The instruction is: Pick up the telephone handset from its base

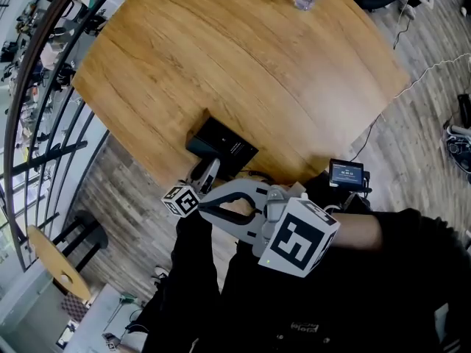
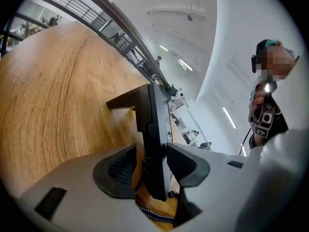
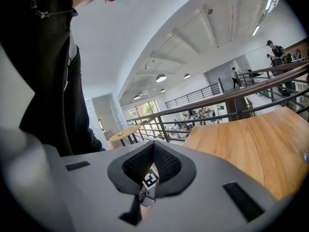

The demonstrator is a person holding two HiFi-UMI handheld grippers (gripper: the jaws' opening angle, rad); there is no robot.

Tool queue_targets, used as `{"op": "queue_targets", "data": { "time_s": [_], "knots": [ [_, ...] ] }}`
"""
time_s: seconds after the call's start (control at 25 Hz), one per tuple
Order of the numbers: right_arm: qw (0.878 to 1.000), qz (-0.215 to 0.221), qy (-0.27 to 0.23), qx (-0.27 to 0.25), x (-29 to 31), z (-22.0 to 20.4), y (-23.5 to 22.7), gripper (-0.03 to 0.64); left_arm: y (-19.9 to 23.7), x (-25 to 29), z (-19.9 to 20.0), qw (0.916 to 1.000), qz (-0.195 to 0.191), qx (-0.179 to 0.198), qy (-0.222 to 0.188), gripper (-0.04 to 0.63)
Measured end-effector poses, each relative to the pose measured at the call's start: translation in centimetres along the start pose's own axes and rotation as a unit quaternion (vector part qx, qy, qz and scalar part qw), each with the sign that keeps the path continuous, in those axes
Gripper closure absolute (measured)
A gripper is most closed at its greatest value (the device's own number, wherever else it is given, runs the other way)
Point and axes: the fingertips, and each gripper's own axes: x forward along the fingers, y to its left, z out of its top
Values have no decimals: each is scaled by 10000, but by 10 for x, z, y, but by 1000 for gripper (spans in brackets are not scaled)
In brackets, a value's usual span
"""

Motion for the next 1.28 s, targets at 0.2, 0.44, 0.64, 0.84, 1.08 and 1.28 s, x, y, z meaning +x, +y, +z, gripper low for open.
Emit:
{"op": "queue_targets", "data": {
  "time_s": [0.2, 0.44, 0.64, 0.84, 1.08, 1.28],
  "knots": [
    [10000, 23, 13, 36, 1, 1, -1, 600, -2, -1, 1, 9999, -104, -77, -23, 410],
    [10000, 36, 44, 45, 0, -2, 0, 600, -15, 1, 9, 9997, -171, -107, -139, 436],
    [10000, -18, 53, 70, -11, -5, -4, 600, -14, 4, 8, 9996, -79, -144, -219, 483],
    [9999, -96, 75, 75, -16, -8, -6, 600, -16, 4, 9, 9995, -49, -214, -223, 497],
    [9999, -110, 29, 48, -18, -7, 0, 600, -30, 2, 13, 9994, -50, 8, -331, 509],
    [10000, -76, 6, -46, -13, -10, 13, 600, -38, -4, 11, 9987, -309, -54, -389, 515]
  ]
}}
